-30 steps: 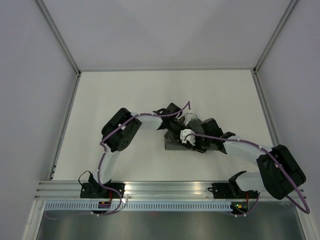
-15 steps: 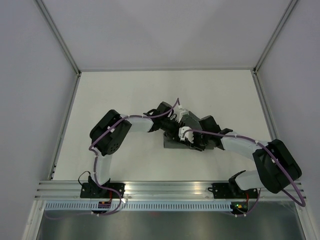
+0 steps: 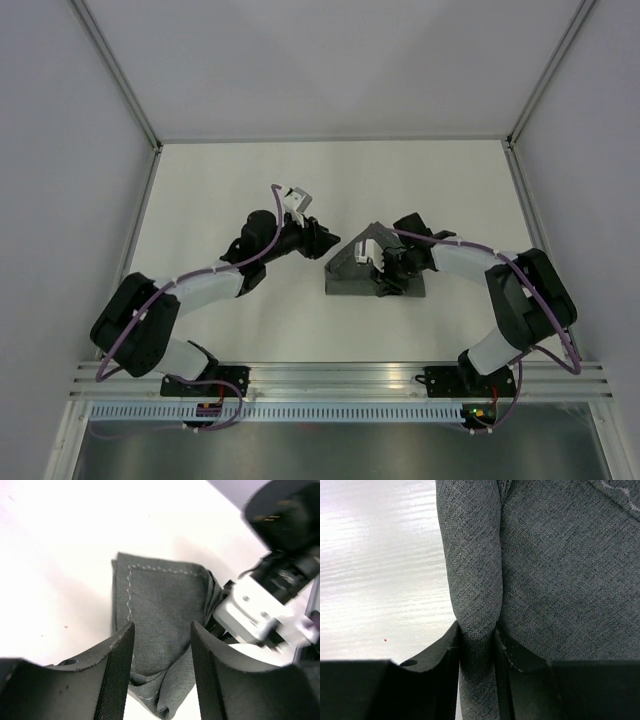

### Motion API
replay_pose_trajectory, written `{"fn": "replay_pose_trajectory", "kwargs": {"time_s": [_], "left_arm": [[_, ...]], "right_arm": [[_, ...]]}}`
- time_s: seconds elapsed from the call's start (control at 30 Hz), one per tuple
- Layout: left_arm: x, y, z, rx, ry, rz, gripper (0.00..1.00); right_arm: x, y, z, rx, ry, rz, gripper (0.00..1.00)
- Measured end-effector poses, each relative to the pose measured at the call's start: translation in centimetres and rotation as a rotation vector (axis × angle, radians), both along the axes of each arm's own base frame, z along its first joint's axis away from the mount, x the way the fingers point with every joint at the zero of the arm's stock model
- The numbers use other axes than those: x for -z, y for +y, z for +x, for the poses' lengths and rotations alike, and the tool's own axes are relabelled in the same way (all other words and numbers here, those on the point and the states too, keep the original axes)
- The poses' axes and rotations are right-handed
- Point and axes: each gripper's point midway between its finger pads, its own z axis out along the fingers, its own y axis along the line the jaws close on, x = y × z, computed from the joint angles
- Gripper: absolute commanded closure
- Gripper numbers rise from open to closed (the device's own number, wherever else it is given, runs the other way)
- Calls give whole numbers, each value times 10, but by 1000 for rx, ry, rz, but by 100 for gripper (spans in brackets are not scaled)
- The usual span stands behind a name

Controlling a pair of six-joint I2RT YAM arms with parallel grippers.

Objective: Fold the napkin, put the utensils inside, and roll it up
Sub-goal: Roll the napkin with the utensil

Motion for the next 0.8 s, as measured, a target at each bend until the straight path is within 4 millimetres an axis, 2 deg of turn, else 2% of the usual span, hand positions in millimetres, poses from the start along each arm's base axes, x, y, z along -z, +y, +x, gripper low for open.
{"fn": "replay_pose_trajectory", "kwargs": {"time_s": [0.1,0.23,0.37,0.47,0.57,0.8], "left_arm": [[-16,15,-5,-74,-98,-47,43],[-19,26,-20,-130,-207,-44,42],[-32,6,-47,-77,-362,8,40],[-30,-14,-69,-7,-461,76,38],[-13,-35,-85,69,-530,176,35],[55,-76,-106,257,-648,472,32]], "right_arm": [[-1,2,4,-10,97,13,89],[-1,2,6,-9,236,43,89],[-1,2,7,-3,338,64,89],[-1,2,6,3,404,74,89],[-1,3,2,7,459,88,89],[-1,4,-17,22,593,100,88]]}}
